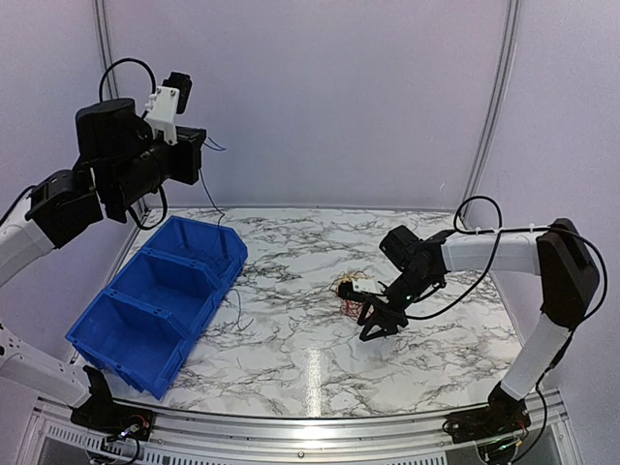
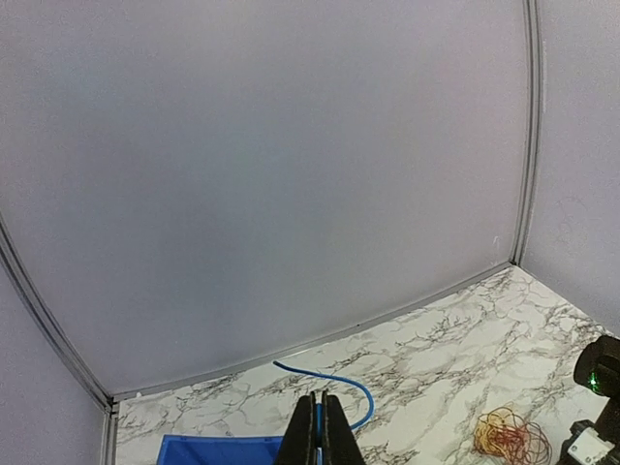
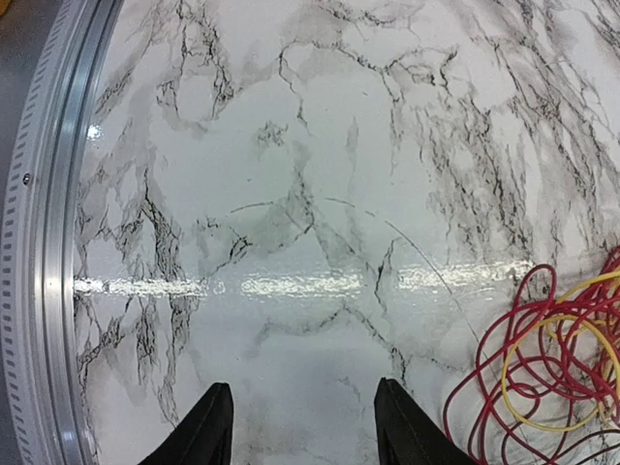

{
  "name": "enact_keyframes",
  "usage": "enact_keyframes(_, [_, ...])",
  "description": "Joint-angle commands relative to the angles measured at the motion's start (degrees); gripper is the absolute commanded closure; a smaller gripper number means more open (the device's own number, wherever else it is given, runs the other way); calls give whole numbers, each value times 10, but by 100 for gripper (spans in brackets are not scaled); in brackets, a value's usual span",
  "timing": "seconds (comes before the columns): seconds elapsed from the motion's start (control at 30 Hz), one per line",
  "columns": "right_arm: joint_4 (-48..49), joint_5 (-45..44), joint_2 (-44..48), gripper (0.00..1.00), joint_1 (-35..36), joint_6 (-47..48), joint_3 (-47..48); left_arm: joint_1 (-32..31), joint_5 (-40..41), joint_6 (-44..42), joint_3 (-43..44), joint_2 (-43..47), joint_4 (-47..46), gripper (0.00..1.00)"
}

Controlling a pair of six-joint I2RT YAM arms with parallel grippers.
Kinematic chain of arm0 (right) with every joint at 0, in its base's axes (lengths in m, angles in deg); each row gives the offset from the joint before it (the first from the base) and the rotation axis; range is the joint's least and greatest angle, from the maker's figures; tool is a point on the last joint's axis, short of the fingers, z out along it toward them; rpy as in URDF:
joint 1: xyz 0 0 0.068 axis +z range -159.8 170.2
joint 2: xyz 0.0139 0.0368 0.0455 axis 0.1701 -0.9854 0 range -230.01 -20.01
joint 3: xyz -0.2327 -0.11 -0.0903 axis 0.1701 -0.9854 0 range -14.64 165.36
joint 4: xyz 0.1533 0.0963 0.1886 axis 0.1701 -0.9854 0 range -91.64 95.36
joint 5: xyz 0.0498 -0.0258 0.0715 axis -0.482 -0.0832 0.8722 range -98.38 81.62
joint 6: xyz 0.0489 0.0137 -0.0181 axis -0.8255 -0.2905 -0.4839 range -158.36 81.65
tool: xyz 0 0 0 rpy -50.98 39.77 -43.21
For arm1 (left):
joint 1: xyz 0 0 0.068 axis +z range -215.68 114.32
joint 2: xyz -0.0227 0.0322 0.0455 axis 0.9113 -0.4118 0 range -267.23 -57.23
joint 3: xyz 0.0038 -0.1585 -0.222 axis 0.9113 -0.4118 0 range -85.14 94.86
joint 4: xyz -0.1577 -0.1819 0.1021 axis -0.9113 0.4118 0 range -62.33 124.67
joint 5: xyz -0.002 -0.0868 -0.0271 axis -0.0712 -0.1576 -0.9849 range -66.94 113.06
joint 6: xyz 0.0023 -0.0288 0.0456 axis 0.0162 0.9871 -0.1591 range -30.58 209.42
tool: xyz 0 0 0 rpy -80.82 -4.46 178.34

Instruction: Untangle the cables

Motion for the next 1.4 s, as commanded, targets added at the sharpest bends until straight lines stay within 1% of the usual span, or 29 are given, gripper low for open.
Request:
enact_keyframes(0.0, [-10, -5, -1, 49, -2, 11, 8, 46, -63, 26, 35, -5, 2, 100])
enact_keyframes(0.07, [-11, -6, -4, 49, -2, 12, 8, 67, -77, 22, 46, -13, 2, 100])
enact_keyframes(0.23, [-12, -12, -8, 50, -2, 14, 7, 94, -78, -19, 98, -38, 8, 100])
enact_keyframes(0.4, [-11, -16, -9, 49, -2, 14, 6, 114, -40, -93, 159, -67, 13, 100])
enact_keyframes(0.5, [-11, -20, -10, 49, -3, 15, 6, 133, -36, -97, 159, -64, 4, 100])
enact_keyframes(0.63, [-11, -23, -10, 50, -2, 14, 6, 155, -44, -103, 126, -61, 4, 100])
enact_keyframes(0.83, [-11, -26, -12, 50, -2, 14, 5, 189, -46, -87, 42, -65, -10, 100])
enact_keyframes(1.0, [-12, -27, -13, 49, -2, 15, 5, 215, -82, -54, -37, -86, -39, 100])
enact_keyframes(1.37, [-10, -40, -24, 49, -3, 16, 2, 253, -183, 20, -100, -137, -53, 100])
